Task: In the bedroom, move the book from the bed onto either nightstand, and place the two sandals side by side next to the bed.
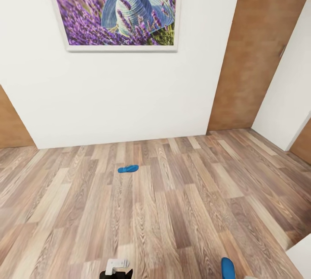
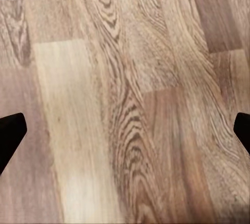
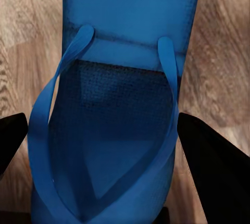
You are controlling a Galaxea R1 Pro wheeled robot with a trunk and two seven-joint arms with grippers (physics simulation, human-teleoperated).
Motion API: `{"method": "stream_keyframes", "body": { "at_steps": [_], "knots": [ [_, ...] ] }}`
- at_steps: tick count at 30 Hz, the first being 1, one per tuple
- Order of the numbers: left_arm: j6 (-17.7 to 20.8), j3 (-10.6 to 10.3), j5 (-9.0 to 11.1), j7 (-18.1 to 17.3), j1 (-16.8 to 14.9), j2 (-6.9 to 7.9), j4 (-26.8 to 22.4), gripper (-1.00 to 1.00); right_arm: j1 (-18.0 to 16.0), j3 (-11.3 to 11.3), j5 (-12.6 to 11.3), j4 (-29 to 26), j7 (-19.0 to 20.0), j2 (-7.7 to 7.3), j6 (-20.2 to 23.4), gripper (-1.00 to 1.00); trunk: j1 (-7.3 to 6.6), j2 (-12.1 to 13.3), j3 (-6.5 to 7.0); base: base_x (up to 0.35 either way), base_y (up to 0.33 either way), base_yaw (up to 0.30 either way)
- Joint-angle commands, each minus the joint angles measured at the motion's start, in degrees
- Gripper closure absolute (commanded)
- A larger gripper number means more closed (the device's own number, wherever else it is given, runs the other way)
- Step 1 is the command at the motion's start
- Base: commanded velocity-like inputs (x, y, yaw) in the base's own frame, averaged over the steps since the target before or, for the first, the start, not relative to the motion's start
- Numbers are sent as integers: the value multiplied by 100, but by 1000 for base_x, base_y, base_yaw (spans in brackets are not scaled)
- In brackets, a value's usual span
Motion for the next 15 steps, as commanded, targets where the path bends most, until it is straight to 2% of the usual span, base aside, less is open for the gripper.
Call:
{"method": "stream_keyframes", "body": {
  "at_steps": [1, 15],
  "knots": [
    [-21, -43, 60, -8, -4, 3, 8, -100, -4, -47, -19, 8, 31, -1, -5, 100, 2, -2, -5, 309, 0, -6],
    [-18, -43, 60, -8, -4, 3, 8, -100, -4, -47, -20, 8, 31, -1, -3, 100, 2, -2, -5, 310, 0, -1]
  ]
}}
